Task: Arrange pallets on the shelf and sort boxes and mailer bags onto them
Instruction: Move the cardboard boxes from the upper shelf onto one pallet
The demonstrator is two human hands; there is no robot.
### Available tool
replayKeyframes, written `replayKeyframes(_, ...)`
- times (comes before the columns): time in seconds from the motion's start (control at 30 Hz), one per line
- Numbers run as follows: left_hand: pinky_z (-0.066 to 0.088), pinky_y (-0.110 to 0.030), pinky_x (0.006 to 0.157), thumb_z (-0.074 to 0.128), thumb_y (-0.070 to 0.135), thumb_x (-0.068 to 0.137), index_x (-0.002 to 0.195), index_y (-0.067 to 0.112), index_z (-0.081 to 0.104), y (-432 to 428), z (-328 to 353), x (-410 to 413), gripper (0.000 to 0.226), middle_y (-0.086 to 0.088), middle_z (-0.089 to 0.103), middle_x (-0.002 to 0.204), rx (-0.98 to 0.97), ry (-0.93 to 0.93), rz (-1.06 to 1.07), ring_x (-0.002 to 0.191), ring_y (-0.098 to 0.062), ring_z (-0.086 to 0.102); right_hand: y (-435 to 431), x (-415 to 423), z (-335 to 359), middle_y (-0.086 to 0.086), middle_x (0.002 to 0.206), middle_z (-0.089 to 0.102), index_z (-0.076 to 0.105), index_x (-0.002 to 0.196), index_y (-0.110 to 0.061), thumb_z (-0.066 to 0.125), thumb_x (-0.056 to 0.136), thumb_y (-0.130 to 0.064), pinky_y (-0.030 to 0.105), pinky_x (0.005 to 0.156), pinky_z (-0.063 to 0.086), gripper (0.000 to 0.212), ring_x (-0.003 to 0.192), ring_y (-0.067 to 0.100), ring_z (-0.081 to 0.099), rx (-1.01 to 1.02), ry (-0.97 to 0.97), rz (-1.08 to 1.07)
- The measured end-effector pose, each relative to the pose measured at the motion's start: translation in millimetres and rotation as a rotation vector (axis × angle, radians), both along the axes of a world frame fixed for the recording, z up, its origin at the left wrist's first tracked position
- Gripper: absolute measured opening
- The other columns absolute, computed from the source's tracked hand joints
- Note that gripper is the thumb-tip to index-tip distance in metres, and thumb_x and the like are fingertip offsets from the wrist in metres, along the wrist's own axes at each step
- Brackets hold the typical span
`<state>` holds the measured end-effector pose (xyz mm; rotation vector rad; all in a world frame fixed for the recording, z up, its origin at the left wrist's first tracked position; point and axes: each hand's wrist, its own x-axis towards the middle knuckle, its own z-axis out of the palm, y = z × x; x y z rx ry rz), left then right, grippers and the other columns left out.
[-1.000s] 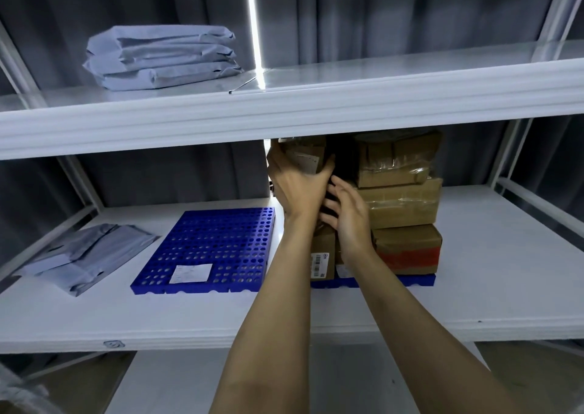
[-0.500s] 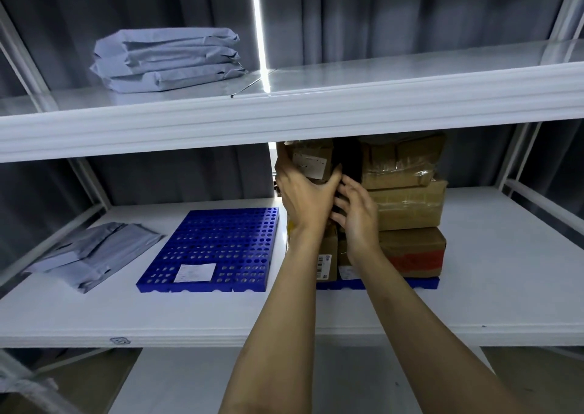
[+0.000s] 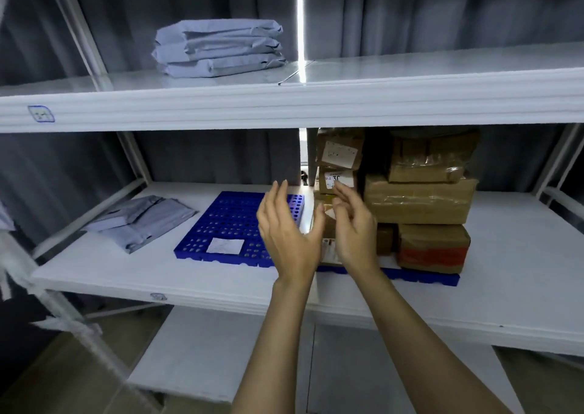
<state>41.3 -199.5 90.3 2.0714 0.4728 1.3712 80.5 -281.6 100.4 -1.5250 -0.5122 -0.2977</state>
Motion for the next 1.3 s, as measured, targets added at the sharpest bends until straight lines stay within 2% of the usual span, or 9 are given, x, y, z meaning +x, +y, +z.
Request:
replayKeyframes(0.1,0.04,-0.047,0.106,0.052,0.048,0.086,0.137,0.011,0.047,10.8,1.8,-33.9,0.063,-0.006,0.048,0.142,0.062,-0.012,0.057,0.134,-0.025,0.039,18.9,-24.5,-4.4,-0.01,0.118,0.059,0.055,0.132,-0.015,0.047,0.099,-0.018,0.027,0.092,0.051,0.034,0.109,0.003,0.057,-0.103,-0.095,-0.004)
replayKeyframes(0.17,0.041,-0.045,0.105,0.05,0.047,0.088,0.135,0.01,0.049,19.5,7.2,-53.7,0.06,-0.007,0.051,0.14,0.094,-0.023,0.09,0.132,-0.026,0.042,32.8,-41.0,-3.9,-0.003,0.125,0.061,0.056,0.131,-0.013,0.046,0.097,-0.021,0.032,0.096,0.05,0.036,0.115,0.01,0.056,-0.123,-0.139,0.023)
replayKeyframes(0.3,0.04,-0.039,0.106,0.052,0.042,0.09,0.134,0.008,0.05,38.1,23.8,-80.4,0.056,-0.006,0.051,0.139,0.114,-0.065,0.135,0.131,-0.024,0.042,55.1,-64.3,3.1,-0.001,0.125,0.062,0.058,0.128,-0.013,0.044,0.095,-0.025,0.025,0.099,0.047,0.038,0.118,0.009,0.055,-0.15,-0.238,0.032)
replayKeyframes(0.5,0.037,-0.035,0.107,0.051,0.038,0.089,0.133,0.009,0.051,51.9,43.8,-99.1,0.053,-0.006,0.052,0.138,0.123,-0.079,0.123,0.13,-0.025,0.043,74.0,-87.1,16.7,-0.005,0.126,0.061,0.058,0.128,-0.018,0.038,0.094,-0.034,0.016,0.099,0.041,0.043,0.119,0.004,0.053,-0.133,-0.266,0.018)
replayKeyframes(0.7,0.038,-0.039,0.107,0.047,0.043,0.089,0.133,0.012,0.052,72.9,45.1,-109.6,0.054,-0.002,0.051,0.139,0.074,-0.056,0.084,0.131,-0.023,0.04,93.6,-100.5,19.3,-0.006,0.125,0.062,0.06,0.127,-0.018,0.037,0.093,-0.036,0.028,0.099,0.048,0.044,0.118,0.004,0.054,-0.114,-0.258,-0.043)
replayKeyframes(0.87,0.039,-0.039,0.106,0.044,0.044,0.089,0.133,0.013,0.052,102.4,46.8,-119.7,0.055,0.0,0.051,0.139,0.072,-0.045,0.012,0.132,-0.02,0.039,128.0,-111.4,14.6,-0.006,0.123,0.063,0.061,0.125,-0.019,0.042,0.095,-0.03,0.036,0.097,0.05,0.037,0.116,0.006,0.055,-0.078,-0.212,-0.106)
replayKeyframes(1.03,0.039,-0.04,0.106,0.045,0.044,0.089,0.134,0.015,0.051,156.6,48.3,-135.8,0.054,0.001,0.051,0.139,0.091,-0.01,-0.066,0.133,-0.018,0.037,175.7,-132.6,20.5,-0.006,0.123,0.063,0.061,0.124,-0.017,0.043,0.095,-0.027,0.028,0.1,0.046,0.036,0.116,0.005,0.054,-0.081,-0.188,-0.164)
replayKeyframes(1.17,0.034,-0.03,0.106,0.056,0.034,0.089,0.132,0.014,0.052,203.9,43.5,-148.6,0.048,-0.001,0.053,0.136,0.099,-0.009,-0.079,0.131,-0.02,0.038,218.5,-151.0,20.1,-0.006,0.123,0.063,0.062,0.124,-0.017,0.044,0.094,-0.026,0.017,0.098,0.04,0.036,0.116,0.006,0.054,-0.095,-0.173,-0.191)
replayKeyframes(1.3,0.031,-0.029,0.105,0.057,0.031,0.089,0.132,0.013,0.052,245.2,36.3,-161.9,0.047,-0.002,0.054,0.135,0.074,-0.016,-0.09,0.131,-0.022,0.039,259.0,-166.4,17.7,-0.004,0.124,0.063,0.061,0.125,-0.017,0.043,0.093,-0.026,0.021,0.098,0.041,0.038,0.116,0.008,0.054,-0.119,-0.15,-0.191)
